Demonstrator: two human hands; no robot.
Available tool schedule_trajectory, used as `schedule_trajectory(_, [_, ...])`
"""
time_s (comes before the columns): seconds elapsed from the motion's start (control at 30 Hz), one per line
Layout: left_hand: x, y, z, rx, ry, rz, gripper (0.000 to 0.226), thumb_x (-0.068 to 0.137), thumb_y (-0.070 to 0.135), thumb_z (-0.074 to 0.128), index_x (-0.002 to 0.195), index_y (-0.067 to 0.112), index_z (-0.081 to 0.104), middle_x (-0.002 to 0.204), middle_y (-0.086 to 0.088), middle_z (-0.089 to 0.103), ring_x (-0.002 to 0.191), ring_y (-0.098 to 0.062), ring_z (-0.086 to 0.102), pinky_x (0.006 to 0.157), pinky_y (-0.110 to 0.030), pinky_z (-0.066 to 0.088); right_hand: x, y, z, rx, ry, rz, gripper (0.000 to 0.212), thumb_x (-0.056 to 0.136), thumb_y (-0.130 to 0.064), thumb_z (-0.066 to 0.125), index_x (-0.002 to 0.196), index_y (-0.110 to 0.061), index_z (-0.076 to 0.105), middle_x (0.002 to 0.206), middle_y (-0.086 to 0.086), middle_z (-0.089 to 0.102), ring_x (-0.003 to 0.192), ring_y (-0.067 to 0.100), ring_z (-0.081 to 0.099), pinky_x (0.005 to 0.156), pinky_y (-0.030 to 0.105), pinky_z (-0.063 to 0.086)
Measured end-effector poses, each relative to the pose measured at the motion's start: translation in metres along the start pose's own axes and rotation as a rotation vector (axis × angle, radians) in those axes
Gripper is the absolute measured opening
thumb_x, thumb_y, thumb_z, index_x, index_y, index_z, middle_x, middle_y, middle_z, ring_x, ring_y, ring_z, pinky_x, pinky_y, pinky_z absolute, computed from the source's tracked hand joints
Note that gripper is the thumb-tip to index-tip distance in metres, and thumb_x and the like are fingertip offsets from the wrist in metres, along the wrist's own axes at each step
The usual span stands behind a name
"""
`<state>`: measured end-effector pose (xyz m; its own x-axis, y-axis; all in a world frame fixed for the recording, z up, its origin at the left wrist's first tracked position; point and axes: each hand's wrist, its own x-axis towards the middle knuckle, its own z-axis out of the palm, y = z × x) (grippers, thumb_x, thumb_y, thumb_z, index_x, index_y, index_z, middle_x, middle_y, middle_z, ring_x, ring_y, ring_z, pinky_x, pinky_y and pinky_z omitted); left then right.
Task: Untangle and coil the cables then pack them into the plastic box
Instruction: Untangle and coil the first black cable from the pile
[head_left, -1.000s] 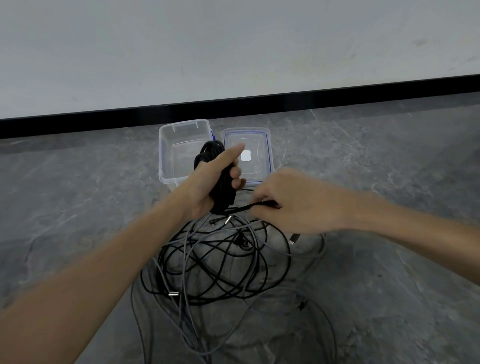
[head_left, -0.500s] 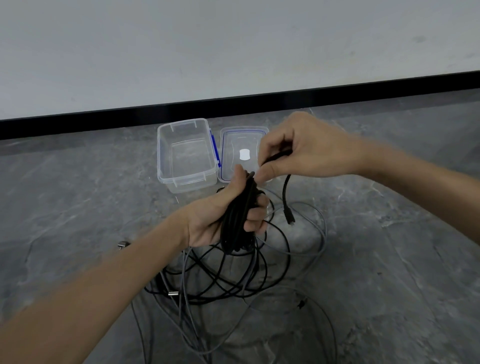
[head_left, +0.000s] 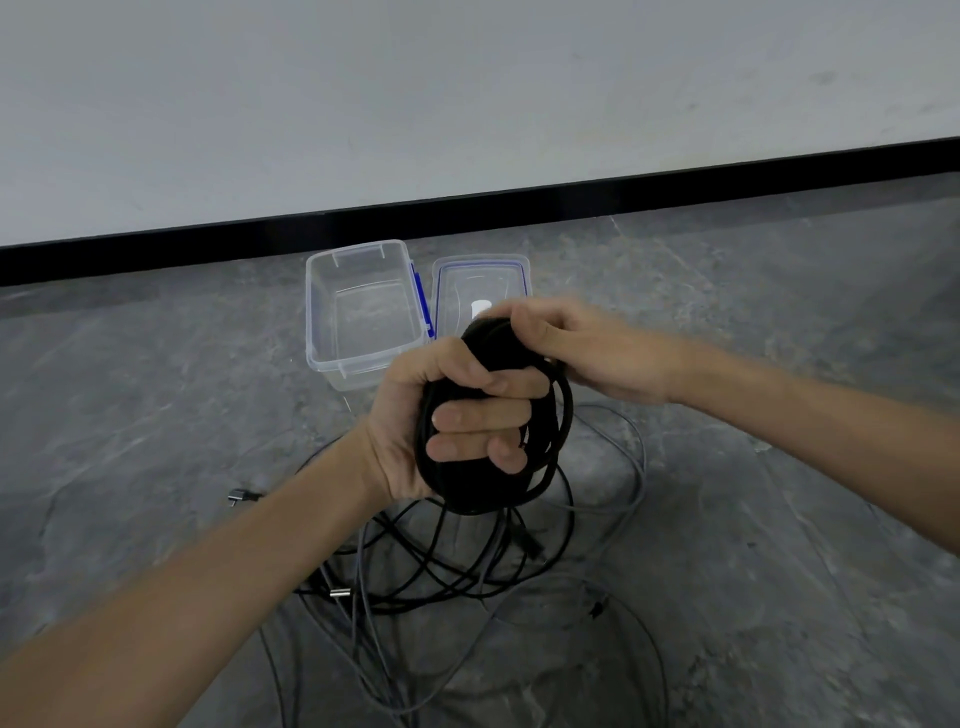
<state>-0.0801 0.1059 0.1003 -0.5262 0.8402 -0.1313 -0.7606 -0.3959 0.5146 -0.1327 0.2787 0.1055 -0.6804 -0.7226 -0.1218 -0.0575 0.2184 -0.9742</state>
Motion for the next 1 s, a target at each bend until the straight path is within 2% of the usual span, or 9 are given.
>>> schedule_trajectory(0.07, [-0.002,0.001,0.001,0.006,0.025,0.010,0.004,0.083,0.005,0.051,0.080,0.008,0.050,0.051,-0.003,0.041,0.040,-0.017,0.038,0.069,-0.025,0.045,-0.001,0.000,0.006,0.120,-0.048,0.077,0.058,0.075,-0.063,0.041,0.101,-0.019,0.068,0.097,0.000,0.071,0.095,0.016,0.068,0.078,0.023,0.053])
schedule_trajectory(0.17, [-0.006,0.004,0.000,0.020,0.070,0.027,0.004,0.083,0.006,0.051,0.080,0.008,0.051,0.051,-0.002,0.041,0.040,-0.017,0.038,0.071,-0.024,0.046,0.000,0.001,0.012,0.203,-0.060,0.124,0.063,0.078,-0.063,0.035,0.110,-0.018,0.064,0.101,-0.002,0.071,0.099,0.011,0.067,0.076,0.020,0.052])
schedule_trajectory(0.33, [-0.004,0.006,-0.002,-0.018,0.101,0.063,0.006,0.084,0.005,0.051,0.079,0.007,0.051,0.051,-0.003,0.040,0.042,-0.015,0.037,0.074,-0.026,0.048,0.000,0.003,0.015,0.352,-0.103,0.096,0.070,0.064,-0.068,0.062,0.115,-0.020,0.062,0.112,0.003,0.071,0.108,0.018,0.066,0.080,0.025,0.054])
schedule_trajectory(0.4, [-0.002,0.006,-0.005,-0.049,0.094,0.067,0.006,0.085,0.005,0.051,0.080,0.005,0.053,0.051,-0.007,0.048,0.043,-0.018,0.042,0.077,-0.029,0.049,-0.002,0.002,0.013,0.349,-0.088,0.091,0.062,0.066,-0.061,0.059,0.112,-0.020,0.061,0.108,0.002,0.072,0.104,0.016,0.067,0.079,0.025,0.055])
schedule_trajectory(0.47, [0.001,0.006,-0.011,-0.075,0.071,0.082,0.005,0.084,0.006,0.052,0.083,0.003,0.055,0.059,-0.011,0.060,0.047,-0.021,0.055,0.081,-0.030,0.050,-0.002,-0.002,0.014,0.341,-0.043,0.103,0.051,0.074,-0.056,0.048,0.110,-0.020,0.060,0.101,-0.002,0.073,0.099,0.012,0.069,0.079,0.025,0.056])
schedule_trajectory(0.53, [0.004,0.007,-0.014,-0.075,0.070,0.105,0.008,0.084,0.008,0.053,0.087,0.001,0.057,0.065,-0.009,0.062,0.056,-0.021,0.061,0.085,-0.030,0.050,-0.001,-0.004,0.014,0.333,0.047,0.118,0.044,0.086,-0.052,0.040,0.108,-0.020,0.061,0.096,-0.005,0.072,0.094,0.008,0.068,0.080,0.025,0.057])
schedule_trajectory(0.63, [0.007,0.007,-0.016,-0.057,0.064,0.128,0.011,0.081,0.010,0.059,0.088,0.001,0.060,0.063,-0.005,0.060,0.055,-0.017,0.060,0.085,-0.028,0.052,0.001,-0.007,0.017,0.287,0.153,0.125,0.039,0.095,-0.047,0.039,0.106,-0.019,0.062,0.097,-0.002,0.064,0.090,0.009,0.065,0.082,0.028,0.056])
schedule_trajectory(0.83, [0.010,0.009,-0.016,0.057,0.085,0.176,0.016,0.071,0.015,0.073,0.082,0.006,0.064,0.057,0.003,0.054,0.050,-0.011,0.056,0.079,-0.026,0.054,0.003,-0.012,0.017,0.303,0.168,0.096,0.033,0.099,-0.042,0.038,0.090,-0.018,0.059,0.058,-0.018,0.054,0.062,0.000,0.060,0.062,0.020,0.052])
schedule_trajectory(1.0, [0.007,0.012,-0.017,0.168,0.141,0.204,0.021,0.069,0.019,0.074,0.083,0.007,0.064,0.061,0.002,0.057,0.059,-0.014,0.061,0.075,-0.028,0.054,0.004,-0.012,0.016,0.294,0.139,0.083,0.034,0.100,-0.039,0.037,0.089,-0.013,0.055,0.056,-0.015,0.053,0.054,0.002,0.058,0.054,0.017,0.051])
